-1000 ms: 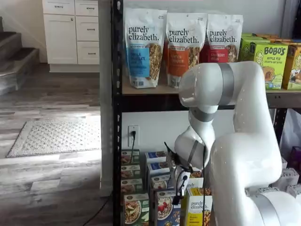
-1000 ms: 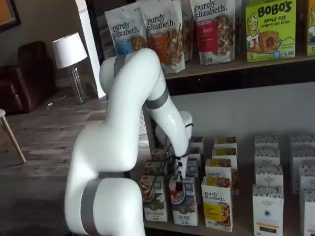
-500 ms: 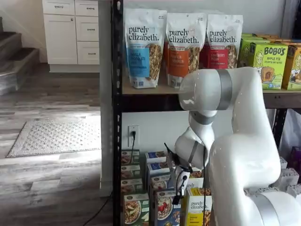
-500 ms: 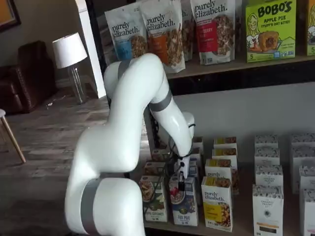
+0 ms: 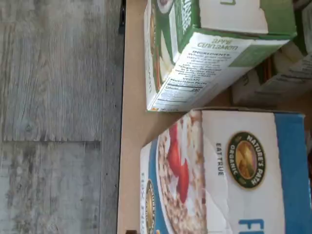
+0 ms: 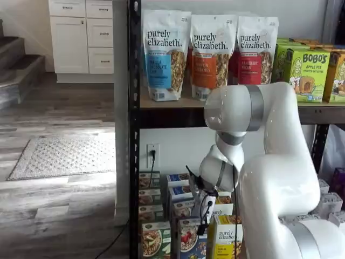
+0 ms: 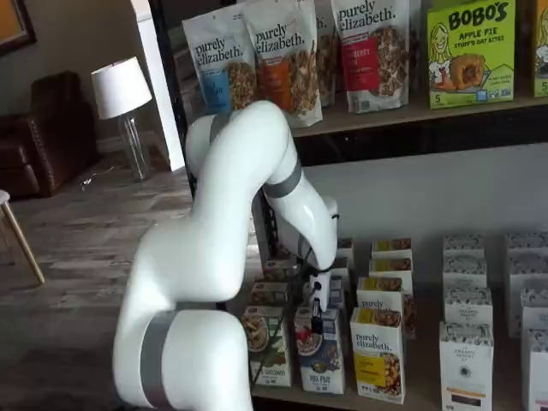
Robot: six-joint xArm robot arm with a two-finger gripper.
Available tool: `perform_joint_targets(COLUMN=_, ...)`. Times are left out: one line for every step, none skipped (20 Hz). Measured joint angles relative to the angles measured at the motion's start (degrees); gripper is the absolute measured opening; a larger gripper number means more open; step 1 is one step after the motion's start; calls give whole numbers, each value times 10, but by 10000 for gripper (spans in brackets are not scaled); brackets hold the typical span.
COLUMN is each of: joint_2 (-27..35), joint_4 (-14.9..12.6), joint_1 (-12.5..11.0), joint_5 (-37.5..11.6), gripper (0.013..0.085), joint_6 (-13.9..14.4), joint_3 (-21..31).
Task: Pick up the blue and white box that is on the bottom shelf, the second box from the left
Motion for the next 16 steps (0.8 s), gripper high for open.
perform_joint_targets(joint_2=4, joint_4=-3, joint_1=1, joint_5=1, gripper=850, joint_6=3, joint_3=-4)
perform_joint_targets(joint_2=7, joint_4=-11, joint_1=1, joint_5=4, gripper=850, joint_6=11, joint_3=-9)
perform_joint_targets(joint_2=10, joint_4=-17, joint_1=2, joint_5=5, gripper=850, joint_6=18, joint_3=-12)
perform_joint_targets(joint_2=13, joint_4=-24, joint_1=3, joint_5=6, gripper=850, joint_6=24, joint_3=-16)
perform_joint_targets(joint_2=18, joint_4=-31, joint_1=5, joint_5=6, gripper=850, joint_6=32, joint_3=-22)
perform_joint_targets(joint_2=22, joint_4=-33, joint_1=6, joint_5=6, gripper=850, joint_6=36, joint_3=-25)
perform_joint_targets(joint_2=26, joint_4=-36, joint_1=7, joint_5=6, gripper=850, joint_6=39, joint_3=-29)
perform_joint_targets(joint_2=28, joint_4=-37, joint_1=8, joint_5=7, gripper=850, joint_6=42, joint_3=-32)
perform_joint_targets(joint_2=31, joint_4=-39, joint_1=9, joint_5=9, gripper=850, joint_6=44, joint_3=-35)
perform_joint_targets(joint_2=33, joint_4=-39, joint_1=10, joint_5=9, gripper=850, joint_6=45, joint_3=-38)
perform_joint_targets(joint_2=36, joint_4=-37, joint_1=12, joint_5=8, gripper=850, joint_6=45, joint_3=-40)
perform_joint_targets(joint_2=38, joint_4=-32, joint_1=13, joint_5=6, gripper=850, joint_6=42, joint_3=-41)
perform_joint_targets(joint_2=39, joint_4=-26, joint_1=15, joint_5=3, gripper=850, joint_6=37, joint_3=-41)
perform_joint_targets(joint_2=40, joint_4=-17, joint_1=16, joint_5=0, gripper=850, joint_6=31, joint_3=-41)
perform_joint_targets(joint_2=41, joint_4=-9, joint_1=18, joint_5=-3, gripper=850, joint_6=25, joint_3=-40)
perform_joint_targets(joint_2=41, joint_4=-2, joint_1=18, joint_5=-4, gripper=850, joint_6=19, joint_3=-39)
